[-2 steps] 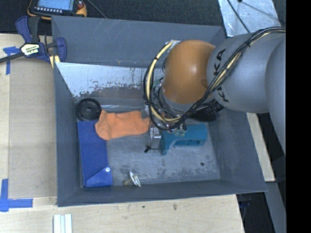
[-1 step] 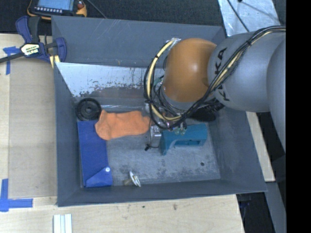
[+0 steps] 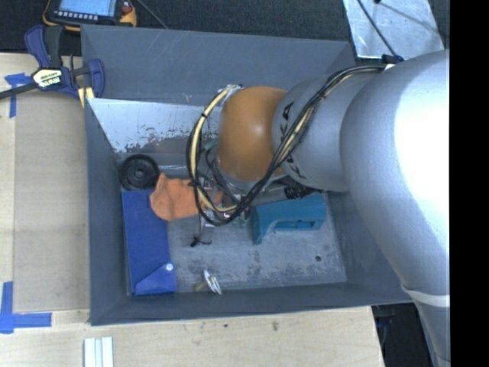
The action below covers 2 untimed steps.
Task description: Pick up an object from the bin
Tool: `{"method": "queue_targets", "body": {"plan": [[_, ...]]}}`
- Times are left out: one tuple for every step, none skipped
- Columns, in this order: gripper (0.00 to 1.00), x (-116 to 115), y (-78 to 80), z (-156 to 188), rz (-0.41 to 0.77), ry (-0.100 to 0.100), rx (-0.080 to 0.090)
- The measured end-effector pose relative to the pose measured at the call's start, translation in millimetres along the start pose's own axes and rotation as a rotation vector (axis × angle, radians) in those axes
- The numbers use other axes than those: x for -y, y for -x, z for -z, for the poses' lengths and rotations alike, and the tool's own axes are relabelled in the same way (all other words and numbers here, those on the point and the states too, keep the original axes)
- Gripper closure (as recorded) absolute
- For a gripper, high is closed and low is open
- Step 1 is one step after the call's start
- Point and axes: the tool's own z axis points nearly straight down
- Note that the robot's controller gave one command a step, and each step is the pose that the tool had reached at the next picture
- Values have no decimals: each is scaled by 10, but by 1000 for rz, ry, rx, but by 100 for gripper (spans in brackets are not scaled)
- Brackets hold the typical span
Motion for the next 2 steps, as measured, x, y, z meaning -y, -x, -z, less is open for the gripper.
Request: {"method": "queue_targets", "body": {"plan": [[0,-191,88,515,40,-1,-1],[0,-2,7,-13,1,0,1]]}}
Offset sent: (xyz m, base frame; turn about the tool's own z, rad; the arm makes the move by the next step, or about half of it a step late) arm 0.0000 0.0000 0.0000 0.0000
